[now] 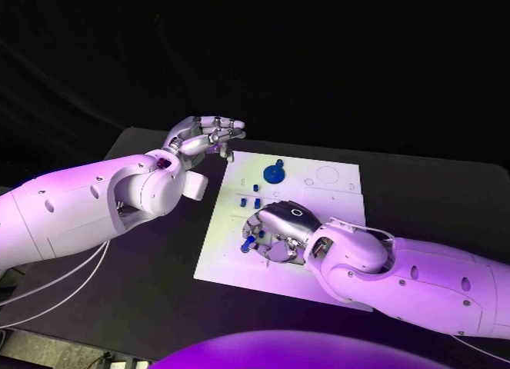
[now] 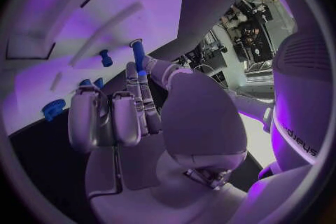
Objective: Assemble the parts on the task board
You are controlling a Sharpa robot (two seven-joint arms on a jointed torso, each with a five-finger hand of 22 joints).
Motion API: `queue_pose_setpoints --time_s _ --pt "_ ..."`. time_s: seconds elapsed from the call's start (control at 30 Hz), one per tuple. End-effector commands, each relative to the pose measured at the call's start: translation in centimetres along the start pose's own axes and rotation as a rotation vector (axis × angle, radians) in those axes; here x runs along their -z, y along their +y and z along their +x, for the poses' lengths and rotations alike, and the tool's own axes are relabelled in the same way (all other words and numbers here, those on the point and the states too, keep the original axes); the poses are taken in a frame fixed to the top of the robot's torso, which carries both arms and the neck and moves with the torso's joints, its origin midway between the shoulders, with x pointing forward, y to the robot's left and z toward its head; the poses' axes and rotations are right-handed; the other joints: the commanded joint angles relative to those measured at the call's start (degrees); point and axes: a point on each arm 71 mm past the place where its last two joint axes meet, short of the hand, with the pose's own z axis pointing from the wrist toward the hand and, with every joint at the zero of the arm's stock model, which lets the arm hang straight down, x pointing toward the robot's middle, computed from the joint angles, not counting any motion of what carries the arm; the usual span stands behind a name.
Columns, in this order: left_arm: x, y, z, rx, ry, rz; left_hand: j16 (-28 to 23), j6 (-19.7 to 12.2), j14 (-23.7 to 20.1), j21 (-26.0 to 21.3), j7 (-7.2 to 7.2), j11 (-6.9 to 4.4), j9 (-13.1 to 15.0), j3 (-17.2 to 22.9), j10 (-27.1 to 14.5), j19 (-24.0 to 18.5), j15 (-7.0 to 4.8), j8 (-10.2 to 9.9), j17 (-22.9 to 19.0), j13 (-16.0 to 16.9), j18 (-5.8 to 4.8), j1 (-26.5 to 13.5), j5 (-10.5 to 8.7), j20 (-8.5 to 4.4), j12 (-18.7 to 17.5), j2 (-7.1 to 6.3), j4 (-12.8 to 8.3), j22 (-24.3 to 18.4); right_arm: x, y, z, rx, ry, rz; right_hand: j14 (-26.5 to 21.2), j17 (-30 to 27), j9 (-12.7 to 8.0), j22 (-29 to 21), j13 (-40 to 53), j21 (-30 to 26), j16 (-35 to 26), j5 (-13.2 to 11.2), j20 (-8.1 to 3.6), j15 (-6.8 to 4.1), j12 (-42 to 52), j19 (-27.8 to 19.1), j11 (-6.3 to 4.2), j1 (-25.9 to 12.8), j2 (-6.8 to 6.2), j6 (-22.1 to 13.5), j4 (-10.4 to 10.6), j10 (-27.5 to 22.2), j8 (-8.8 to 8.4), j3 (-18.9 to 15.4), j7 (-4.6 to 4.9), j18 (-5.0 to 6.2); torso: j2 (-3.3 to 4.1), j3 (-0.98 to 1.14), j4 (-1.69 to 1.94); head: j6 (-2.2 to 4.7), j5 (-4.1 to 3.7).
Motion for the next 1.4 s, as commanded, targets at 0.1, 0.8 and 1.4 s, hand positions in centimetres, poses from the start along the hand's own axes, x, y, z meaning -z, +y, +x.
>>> queue_pose_setpoints --time_s 0.1,0.8,1.4 --pt "0.0 -0.1 0.3 0.010 0.018 0.004 -0.3 -0.5 -0.6 -0.1 0.05 -0.08 -0.1 -0.2 -0.5 0.3 0.03 0.2 -0.1 0.1 0.36 0.2 0.22 0.06 0.2 0.40 -0.2 -0.1 -0.1 0.0 0.5 0.029 0.027 -0.007 1.6 0.0 0.1 8.9 0.0 -0.5 0.1 0.2 -0.13 -0.51 -0.4 0.5 0.06 -0.2 0.48 0.3 0.0 0.4 0.18 0.4 0.07 -0.74 -0.04 0.00 -0.01 -0.12 0.02" --pt "0.0 -0.1 0.3 0.010 0.018 0.003 -0.3 -0.5 -0.6 -0.2 0.03 -0.09 0.0 -0.3 -0.6 0.3 0.03 0.3 -0.1 0.1 0.37 0.2 0.22 0.08 0.4 0.45 -0.2 -0.1 -0.5 0.6 1.0 0.051 0.041 -0.030 1.4 -0.5 -1.0 8.3 -0.3 -2.3 -0.1 0.8 0.58 0.46 -2.4 -0.2 1.24 -4.5 -2.90 -5.8 0.7 -1.6 -3.45 -0.9 1.28 -0.45 -0.09 -0.04 0.03 -0.23 0.03" --pt "0.0 0.0 0.1 0.009 0.017 0.000 -0.3 -0.5 -0.6 -0.2 0.03 -0.09 0.0 -0.3 -0.6 0.3 0.03 0.3 -0.1 0.1 0.37 0.2 0.22 0.08 0.4 0.45 -0.2 -0.1 2.7 -0.8 -2.9 -0.045 -0.218 -0.007 -0.4 -6.1 -1.5 5.2 -0.3 -10.3 -3.3 1.8 1.01 0.74 -2.8 -3.2 1.57 -6.0 -4.10 -9.0 0.9 -6.3 -5.74 -4.3 1.55 1.06 -0.16 0.01 -0.12 0.58 -0.81"
